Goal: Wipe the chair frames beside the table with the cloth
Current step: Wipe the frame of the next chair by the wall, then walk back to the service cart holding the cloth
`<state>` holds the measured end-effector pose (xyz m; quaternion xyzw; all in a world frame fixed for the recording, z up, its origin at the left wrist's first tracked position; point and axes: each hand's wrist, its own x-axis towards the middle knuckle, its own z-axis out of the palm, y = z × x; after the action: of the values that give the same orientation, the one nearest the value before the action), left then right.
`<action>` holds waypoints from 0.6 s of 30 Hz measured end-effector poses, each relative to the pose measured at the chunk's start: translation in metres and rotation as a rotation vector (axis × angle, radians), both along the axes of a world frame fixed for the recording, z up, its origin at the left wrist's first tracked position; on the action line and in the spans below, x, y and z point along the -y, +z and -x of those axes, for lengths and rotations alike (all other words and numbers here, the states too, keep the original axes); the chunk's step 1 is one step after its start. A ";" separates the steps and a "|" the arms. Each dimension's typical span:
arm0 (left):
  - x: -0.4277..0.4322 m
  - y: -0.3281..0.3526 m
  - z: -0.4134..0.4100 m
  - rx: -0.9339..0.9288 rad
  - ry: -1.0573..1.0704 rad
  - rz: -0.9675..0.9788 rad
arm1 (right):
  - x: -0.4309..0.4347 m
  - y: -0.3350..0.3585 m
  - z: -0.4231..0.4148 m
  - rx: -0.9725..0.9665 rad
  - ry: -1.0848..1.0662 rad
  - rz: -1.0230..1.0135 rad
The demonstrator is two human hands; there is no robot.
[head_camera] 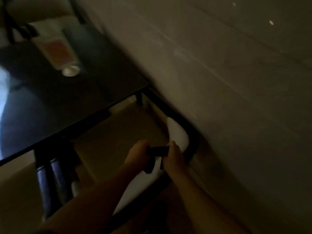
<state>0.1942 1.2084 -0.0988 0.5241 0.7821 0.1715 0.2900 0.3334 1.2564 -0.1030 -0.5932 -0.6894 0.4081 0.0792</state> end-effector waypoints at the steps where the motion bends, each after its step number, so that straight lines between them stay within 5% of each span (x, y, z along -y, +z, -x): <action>1: 0.027 0.007 0.021 0.002 0.089 0.003 | 0.019 0.007 0.023 -0.024 0.075 0.003; 9: 0.307 0.062 0.162 -0.067 0.666 -0.142 | 0.221 0.068 0.204 -0.118 0.653 -0.030; 18: 0.637 0.085 0.167 -0.100 1.321 -0.166 | 0.521 0.097 0.301 -0.158 1.175 0.058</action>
<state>0.0270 0.5717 -0.0138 -0.0371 0.9355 0.3483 0.0459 0.0320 0.7354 -0.0059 -0.0818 -0.8829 0.4452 -0.1252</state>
